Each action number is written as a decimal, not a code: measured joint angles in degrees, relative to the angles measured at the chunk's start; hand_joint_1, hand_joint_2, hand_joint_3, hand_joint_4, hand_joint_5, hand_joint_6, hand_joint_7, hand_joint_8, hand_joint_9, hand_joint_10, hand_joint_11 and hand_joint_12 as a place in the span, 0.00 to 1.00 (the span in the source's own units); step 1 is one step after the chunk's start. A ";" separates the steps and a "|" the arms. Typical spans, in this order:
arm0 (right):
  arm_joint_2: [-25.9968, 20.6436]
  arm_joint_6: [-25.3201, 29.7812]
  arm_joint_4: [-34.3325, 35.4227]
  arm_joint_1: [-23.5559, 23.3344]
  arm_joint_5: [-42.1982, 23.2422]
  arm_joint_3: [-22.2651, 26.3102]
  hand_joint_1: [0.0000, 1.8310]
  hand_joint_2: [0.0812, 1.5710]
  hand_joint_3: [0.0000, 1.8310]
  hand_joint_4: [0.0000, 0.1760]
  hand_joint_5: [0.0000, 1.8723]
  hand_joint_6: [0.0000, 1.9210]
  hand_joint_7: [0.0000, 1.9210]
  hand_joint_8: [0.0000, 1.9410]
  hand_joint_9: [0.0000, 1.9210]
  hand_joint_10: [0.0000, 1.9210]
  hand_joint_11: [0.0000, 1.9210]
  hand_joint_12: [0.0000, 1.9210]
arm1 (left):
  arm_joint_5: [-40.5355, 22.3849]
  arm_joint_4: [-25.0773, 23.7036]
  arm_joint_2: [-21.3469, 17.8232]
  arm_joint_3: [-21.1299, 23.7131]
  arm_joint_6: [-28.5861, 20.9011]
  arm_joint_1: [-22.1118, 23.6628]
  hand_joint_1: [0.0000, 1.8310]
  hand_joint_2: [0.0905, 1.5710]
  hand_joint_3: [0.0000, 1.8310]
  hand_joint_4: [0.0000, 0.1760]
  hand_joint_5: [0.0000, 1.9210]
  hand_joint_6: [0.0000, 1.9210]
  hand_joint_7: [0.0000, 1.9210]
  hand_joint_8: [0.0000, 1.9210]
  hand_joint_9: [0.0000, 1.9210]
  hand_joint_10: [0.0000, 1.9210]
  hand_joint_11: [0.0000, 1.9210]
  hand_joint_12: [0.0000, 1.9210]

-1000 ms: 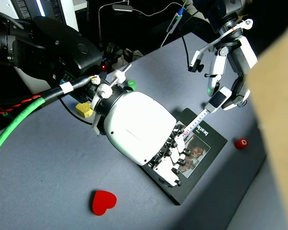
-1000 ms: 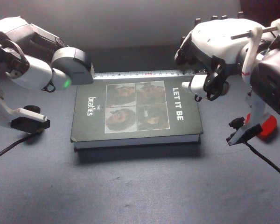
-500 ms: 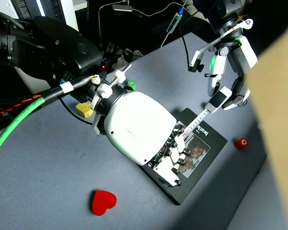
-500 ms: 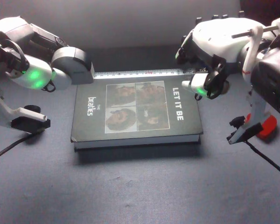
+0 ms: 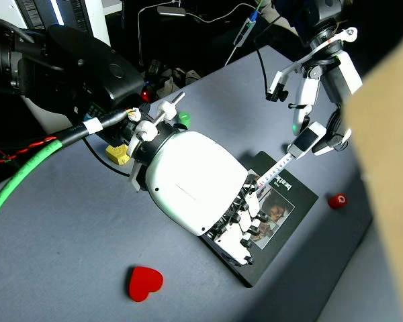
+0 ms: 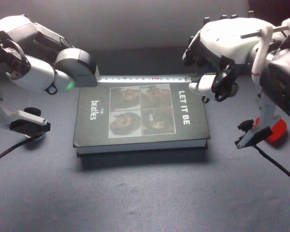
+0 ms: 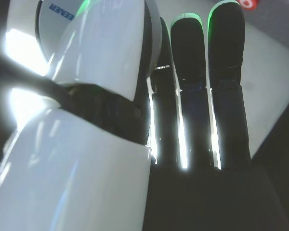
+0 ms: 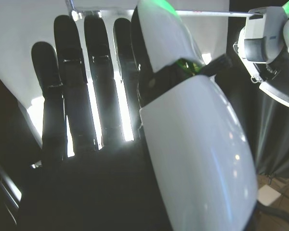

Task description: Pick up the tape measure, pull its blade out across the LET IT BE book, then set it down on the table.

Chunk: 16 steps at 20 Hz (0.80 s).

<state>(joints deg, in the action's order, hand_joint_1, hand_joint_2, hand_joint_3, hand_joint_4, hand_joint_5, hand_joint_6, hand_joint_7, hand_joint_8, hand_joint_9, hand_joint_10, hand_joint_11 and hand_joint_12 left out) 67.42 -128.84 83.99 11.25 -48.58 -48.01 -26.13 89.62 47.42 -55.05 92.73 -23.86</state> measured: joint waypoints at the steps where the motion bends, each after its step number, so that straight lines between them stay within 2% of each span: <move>1: 0.00 0.00 0.00 0.00 0.00 0.00 0.57 0.72 0.00 0.00 0.41 0.01 0.45 0.00 0.43 0.03 0.16 0.65 | -0.02 -0.04 0.00 0.00 -0.04 0.00 0.76 0.68 0.00 0.00 0.52 0.38 0.54 0.49 0.48 0.66 0.45 0.60; 16: 0.17 0.00 0.00 0.07 0.00 0.00 0.57 0.72 0.00 0.00 0.43 0.01 0.45 0.00 0.44 0.03 0.19 0.66 | -0.48 -0.02 0.00 0.00 -0.07 0.00 0.75 0.68 0.00 0.00 0.51 0.39 0.55 0.48 0.47 0.67 0.45 0.60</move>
<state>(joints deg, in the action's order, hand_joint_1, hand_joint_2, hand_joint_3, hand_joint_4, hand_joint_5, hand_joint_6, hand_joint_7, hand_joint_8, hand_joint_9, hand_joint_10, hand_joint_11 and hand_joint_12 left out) 67.59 -128.84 83.99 11.31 -48.58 -48.01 -26.61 89.60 47.42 -55.05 92.66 -23.86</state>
